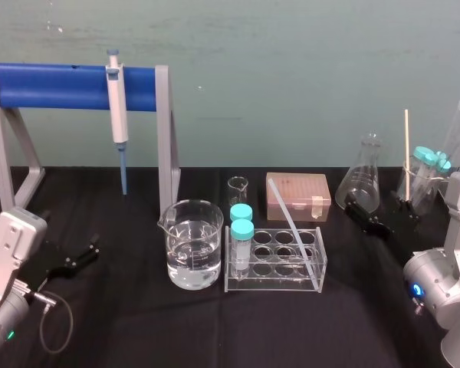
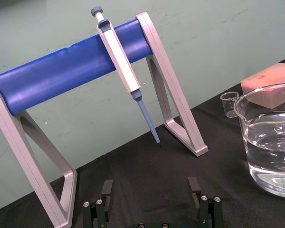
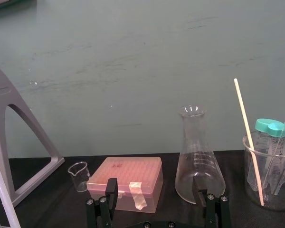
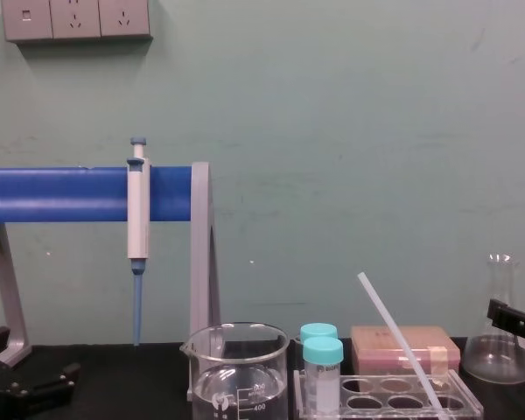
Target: Pick up the stirring rod with one hand, then place it down.
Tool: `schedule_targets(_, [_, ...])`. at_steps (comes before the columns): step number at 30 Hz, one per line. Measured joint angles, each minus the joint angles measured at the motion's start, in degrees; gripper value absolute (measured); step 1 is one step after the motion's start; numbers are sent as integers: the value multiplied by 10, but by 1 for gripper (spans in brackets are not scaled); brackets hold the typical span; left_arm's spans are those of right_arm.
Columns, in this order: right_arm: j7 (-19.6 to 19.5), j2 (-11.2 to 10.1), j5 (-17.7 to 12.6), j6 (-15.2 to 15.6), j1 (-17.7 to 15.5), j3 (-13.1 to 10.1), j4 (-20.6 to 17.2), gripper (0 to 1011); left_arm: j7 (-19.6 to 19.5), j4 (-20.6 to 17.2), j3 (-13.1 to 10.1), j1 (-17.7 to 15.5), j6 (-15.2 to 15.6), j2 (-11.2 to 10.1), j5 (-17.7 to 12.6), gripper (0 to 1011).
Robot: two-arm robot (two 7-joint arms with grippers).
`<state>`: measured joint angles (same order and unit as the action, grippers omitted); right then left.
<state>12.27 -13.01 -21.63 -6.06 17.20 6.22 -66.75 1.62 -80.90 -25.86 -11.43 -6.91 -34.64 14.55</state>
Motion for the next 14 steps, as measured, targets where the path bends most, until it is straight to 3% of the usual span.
schedule_targets(14, [0, 0, 0, -1, 0, 0, 0, 1000, 0, 0, 0, 0, 0, 0, 0, 1000])
